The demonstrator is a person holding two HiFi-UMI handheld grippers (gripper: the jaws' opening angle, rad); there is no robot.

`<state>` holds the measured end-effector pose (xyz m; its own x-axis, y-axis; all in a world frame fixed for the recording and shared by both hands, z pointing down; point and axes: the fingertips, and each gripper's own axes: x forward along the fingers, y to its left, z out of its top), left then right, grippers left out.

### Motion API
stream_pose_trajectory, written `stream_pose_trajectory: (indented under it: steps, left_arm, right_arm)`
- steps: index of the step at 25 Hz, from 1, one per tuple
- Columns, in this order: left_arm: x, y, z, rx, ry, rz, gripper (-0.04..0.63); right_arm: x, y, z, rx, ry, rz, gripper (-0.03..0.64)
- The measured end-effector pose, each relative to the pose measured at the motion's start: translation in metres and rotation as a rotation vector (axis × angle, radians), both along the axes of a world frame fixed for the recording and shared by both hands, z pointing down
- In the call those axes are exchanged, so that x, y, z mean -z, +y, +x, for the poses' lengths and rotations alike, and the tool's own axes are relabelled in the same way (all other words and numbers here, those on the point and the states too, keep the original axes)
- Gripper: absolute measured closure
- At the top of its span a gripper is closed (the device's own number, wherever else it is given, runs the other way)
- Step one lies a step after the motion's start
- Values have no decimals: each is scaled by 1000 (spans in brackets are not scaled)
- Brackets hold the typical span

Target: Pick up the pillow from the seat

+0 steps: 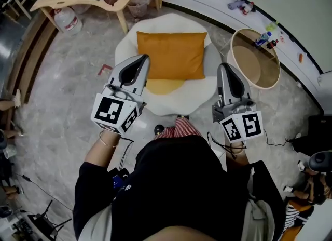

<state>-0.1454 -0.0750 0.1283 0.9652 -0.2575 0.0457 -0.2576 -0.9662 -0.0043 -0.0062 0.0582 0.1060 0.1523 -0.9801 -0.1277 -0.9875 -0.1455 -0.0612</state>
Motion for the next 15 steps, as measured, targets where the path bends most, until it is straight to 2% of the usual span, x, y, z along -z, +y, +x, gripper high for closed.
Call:
stream_pose_trajectory:
  steps: [8, 15]
  left_arm:
    - [-3, 2, 1, 13, -3, 3, 586]
    - [-6, -9, 18, 32, -12, -9, 586]
  right_arm:
    - [-4, 2, 6, 6, 3, 2, 594]
    - [-8, -9, 29, 24, -3, 0, 594]
